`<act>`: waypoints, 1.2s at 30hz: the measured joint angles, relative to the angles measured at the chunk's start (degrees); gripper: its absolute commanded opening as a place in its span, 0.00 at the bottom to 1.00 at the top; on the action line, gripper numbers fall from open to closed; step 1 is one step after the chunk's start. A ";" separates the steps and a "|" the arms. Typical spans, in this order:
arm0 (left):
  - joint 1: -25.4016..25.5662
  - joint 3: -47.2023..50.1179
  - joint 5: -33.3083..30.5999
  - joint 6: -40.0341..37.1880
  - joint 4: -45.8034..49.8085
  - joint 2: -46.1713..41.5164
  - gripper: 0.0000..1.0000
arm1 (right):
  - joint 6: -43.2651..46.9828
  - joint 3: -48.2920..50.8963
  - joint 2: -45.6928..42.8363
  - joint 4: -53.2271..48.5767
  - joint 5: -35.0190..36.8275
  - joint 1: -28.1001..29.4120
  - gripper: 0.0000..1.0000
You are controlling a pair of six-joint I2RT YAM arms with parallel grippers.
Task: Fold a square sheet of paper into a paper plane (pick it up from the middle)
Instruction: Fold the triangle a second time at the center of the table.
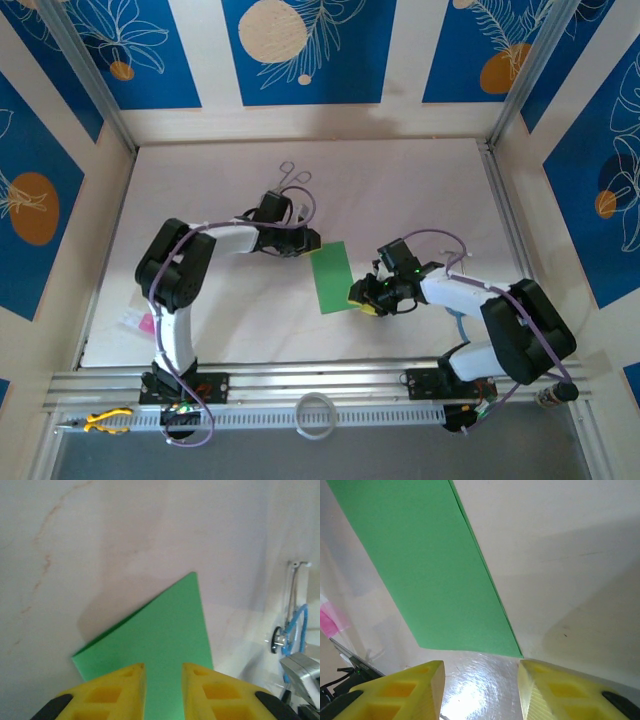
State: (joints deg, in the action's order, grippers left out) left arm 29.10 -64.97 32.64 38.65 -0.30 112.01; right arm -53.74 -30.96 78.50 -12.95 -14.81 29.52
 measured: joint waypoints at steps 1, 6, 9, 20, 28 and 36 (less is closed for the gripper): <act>0.02 -0.02 0.22 0.00 -0.02 -0.33 0.27 | 0.00 0.00 -0.09 0.02 -0.02 0.00 0.41; 0.22 -0.11 1.77 0.68 -0.13 -0.39 0.27 | 0.00 0.00 -0.09 0.09 -0.13 0.00 0.41; 0.44 -0.11 2.45 1.49 -0.66 0.52 0.27 | 0.00 0.00 -0.07 0.26 -0.46 0.00 0.42; 0.42 0.79 0.79 2.78 -0.92 3.04 0.24 | -0.42 0.00 0.15 0.07 -0.44 0.48 0.46; 0.42 1.62 0.81 3.32 -2.34 2.82 0.23 | -3.41 0.00 1.46 1.03 -0.46 0.48 0.47; 0.37 1.62 0.85 3.48 -2.45 2.82 0.23 | -7.30 0.00 1.64 2.03 -0.42 0.48 0.47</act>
State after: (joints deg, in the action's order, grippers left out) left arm 29.47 -63.35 33.50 42.13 -2.74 114.83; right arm -61.04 -30.96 80.14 -10.92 -15.22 30.00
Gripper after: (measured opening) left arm 0.233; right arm 0.467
